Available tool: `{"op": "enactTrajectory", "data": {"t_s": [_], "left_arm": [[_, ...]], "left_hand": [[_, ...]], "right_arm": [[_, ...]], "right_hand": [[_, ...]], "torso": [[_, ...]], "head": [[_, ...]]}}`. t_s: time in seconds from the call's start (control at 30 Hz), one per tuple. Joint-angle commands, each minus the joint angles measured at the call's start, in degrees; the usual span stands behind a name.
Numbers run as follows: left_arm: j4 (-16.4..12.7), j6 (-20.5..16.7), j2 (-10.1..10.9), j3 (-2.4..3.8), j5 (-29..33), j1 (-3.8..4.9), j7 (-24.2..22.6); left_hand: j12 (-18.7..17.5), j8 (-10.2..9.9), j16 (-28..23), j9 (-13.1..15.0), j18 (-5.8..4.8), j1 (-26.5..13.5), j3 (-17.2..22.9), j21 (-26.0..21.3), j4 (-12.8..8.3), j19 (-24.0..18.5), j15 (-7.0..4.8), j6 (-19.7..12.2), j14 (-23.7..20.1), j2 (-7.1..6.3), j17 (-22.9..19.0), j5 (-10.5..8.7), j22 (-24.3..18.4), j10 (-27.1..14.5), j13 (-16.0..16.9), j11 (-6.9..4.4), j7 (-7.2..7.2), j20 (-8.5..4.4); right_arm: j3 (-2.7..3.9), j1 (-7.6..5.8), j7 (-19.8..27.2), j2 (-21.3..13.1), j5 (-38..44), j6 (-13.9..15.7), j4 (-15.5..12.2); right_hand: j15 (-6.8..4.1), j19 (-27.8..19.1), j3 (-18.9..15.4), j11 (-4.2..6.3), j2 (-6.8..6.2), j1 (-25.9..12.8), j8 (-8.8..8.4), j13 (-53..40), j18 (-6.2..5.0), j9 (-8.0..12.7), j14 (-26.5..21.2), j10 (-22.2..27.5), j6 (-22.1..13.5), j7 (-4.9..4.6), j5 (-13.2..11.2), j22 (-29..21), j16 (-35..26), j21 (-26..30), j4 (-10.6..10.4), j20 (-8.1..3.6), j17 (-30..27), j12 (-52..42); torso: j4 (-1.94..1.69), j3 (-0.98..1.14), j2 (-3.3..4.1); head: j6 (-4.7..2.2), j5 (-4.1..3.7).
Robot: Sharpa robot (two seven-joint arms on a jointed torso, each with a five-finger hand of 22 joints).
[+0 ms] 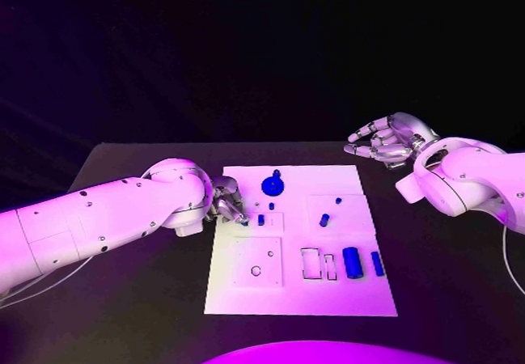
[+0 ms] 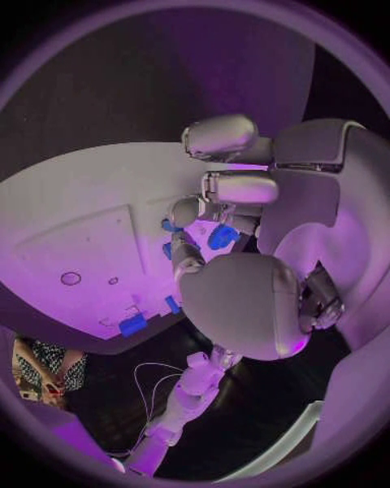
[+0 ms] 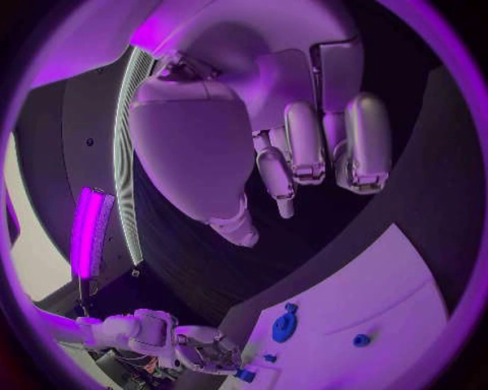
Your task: Assemble the parts on the task board
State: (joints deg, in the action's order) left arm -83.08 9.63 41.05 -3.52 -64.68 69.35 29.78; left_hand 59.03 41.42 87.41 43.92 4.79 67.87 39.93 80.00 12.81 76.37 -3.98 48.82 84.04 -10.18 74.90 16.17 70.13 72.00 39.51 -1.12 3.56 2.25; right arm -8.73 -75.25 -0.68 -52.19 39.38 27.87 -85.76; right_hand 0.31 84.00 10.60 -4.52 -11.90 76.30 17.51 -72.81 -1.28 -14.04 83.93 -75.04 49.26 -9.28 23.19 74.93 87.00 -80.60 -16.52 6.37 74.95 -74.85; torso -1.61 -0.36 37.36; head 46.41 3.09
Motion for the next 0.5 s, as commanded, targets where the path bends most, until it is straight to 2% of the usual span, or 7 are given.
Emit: {"op": "enactTrajectory", "data": {"t_s": [0.03, 0.5], "left_arm": [[-0.13, 1.21, -0.19, -0.08, -0.29, -0.05, 0.05], [0.64, 1.2, -0.91, -0.17, -0.05, -0.06, 0.05]], "left_hand": [[0.2, 0.22, 0.2, 0.02, -0.24, 0.16, 9.34, 0.3, -9.09, 0.47, -0.3, 0.57, 4.54, 0.57, 9.66, 0.2, 0.07, 0.38, 0.05, 0.02, -0.3, -0.01], [0.74, 0.71, 0.38, 0.02, -0.26, -1.59, 9.93, 0.36, -8.94, 0.51, -0.37, 1.18, 4.65, 0.51, 10.05, 0.03, 0.18, 1.07, 0.7, -0.12, -0.5, -0.07]], "right_arm": [[0.01, 0.03, 0.57, -0.02, 0.54, -0.82, -0.1], [0.0, 0.03, 0.54, -0.03, 0.55, -0.84, -0.11]], "right_hand": [[-0.17, 1.42, -0.23, 0.11, 0.04, -0.31, 0.18, 0.06, -0.96, 0.08, 4.12, 0.28, -0.29, 0.09, 0.34, 10.39, -0.27, 0.07, 0.05, -0.25, 6.71, 0.15], [-0.17, 1.42, -0.23, 0.11, 0.04, -0.31, 0.18, 0.06, -0.96, 0.08, 4.12, 0.28, -0.29, 0.09, 0.34, 10.39, -0.27, 0.07, 0.05, -0.25, 6.71, 0.15]], "torso": [[-0.02, 0.0, 0.02], [-0.01, -0.01, 0.03]], "head": [[0.04, -0.03], [0.12, -0.18]]}}
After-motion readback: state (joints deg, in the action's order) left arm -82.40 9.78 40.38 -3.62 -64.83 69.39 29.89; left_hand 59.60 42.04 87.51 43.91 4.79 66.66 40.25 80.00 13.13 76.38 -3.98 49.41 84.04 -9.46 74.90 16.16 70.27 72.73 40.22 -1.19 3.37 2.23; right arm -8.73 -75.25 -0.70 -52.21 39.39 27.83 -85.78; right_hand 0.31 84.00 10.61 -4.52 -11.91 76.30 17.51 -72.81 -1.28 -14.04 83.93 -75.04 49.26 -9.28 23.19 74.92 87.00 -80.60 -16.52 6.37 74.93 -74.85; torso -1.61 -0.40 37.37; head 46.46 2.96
